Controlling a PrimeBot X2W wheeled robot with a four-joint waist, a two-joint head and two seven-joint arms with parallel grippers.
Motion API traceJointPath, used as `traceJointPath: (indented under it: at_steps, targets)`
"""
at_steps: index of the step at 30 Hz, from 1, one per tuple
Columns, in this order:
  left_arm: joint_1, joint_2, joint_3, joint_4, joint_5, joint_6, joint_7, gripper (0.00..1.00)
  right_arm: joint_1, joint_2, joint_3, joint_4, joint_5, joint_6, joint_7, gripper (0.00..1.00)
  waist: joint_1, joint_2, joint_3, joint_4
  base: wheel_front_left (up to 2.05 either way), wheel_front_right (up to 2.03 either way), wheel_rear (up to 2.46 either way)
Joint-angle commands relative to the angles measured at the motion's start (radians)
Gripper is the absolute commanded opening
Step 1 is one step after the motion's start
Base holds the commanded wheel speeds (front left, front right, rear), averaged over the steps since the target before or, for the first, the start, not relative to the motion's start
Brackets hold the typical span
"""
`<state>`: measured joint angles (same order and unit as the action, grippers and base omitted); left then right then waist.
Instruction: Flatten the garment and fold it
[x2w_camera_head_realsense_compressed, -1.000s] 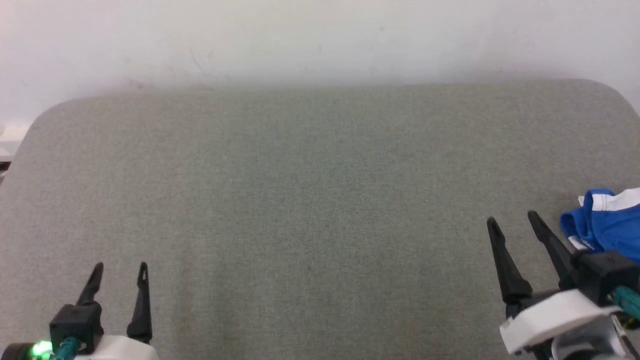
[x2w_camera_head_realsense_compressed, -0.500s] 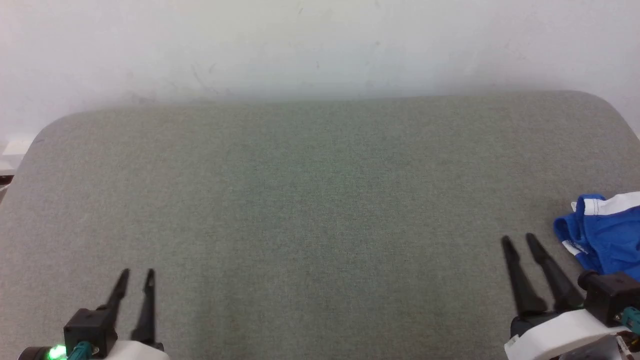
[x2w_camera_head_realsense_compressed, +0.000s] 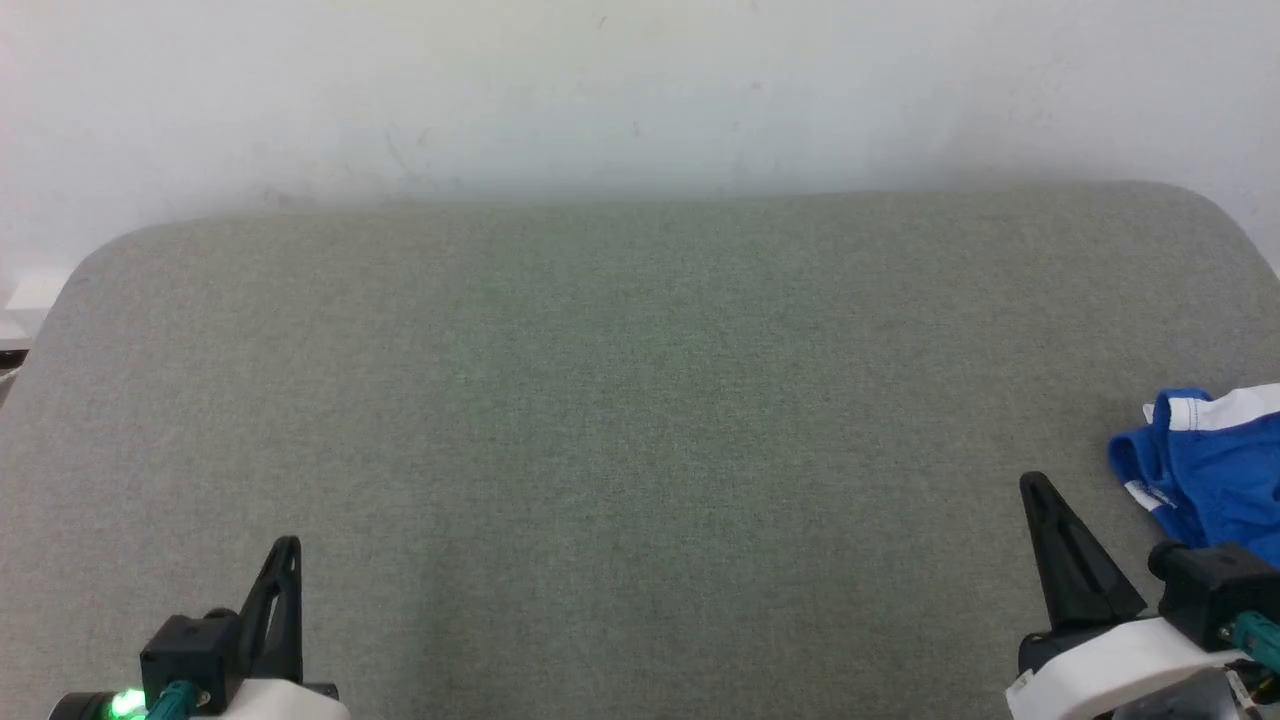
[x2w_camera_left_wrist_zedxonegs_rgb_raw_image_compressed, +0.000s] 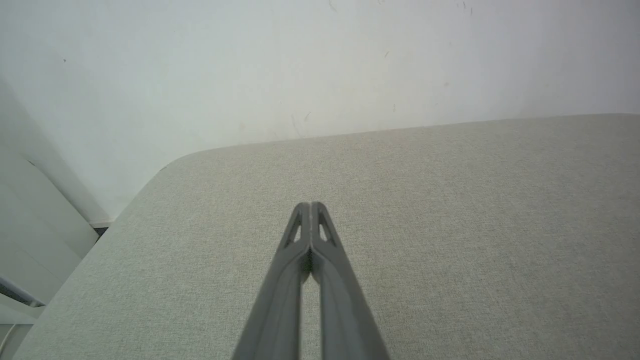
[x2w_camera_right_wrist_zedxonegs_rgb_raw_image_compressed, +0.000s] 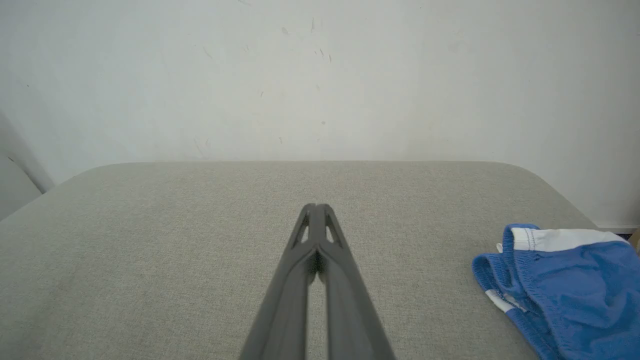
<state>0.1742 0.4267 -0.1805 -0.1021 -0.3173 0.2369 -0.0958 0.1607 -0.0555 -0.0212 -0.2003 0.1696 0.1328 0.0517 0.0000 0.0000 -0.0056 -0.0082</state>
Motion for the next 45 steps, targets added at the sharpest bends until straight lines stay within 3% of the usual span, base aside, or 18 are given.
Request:
traceJointPath:
  at_steps: [1,45]
  targets:
    - [-0.018,-0.014,0.009,0.005,0.013,-0.012,0.004,0.00,-0.016,0.001,0.003,0.008,-0.009,0.000,-0.005,0.00,0.0000,0.0000,0.000,0.000,0.00,0.00,0.00]
    - [-0.079,-0.155,0.076,0.043,0.132,-0.100,0.040,0.00,-0.072,0.003,0.010,0.083,-0.072,-0.001,-0.023,0.00,0.0000,0.0000,0.002,0.003,0.00,0.00,0.00]
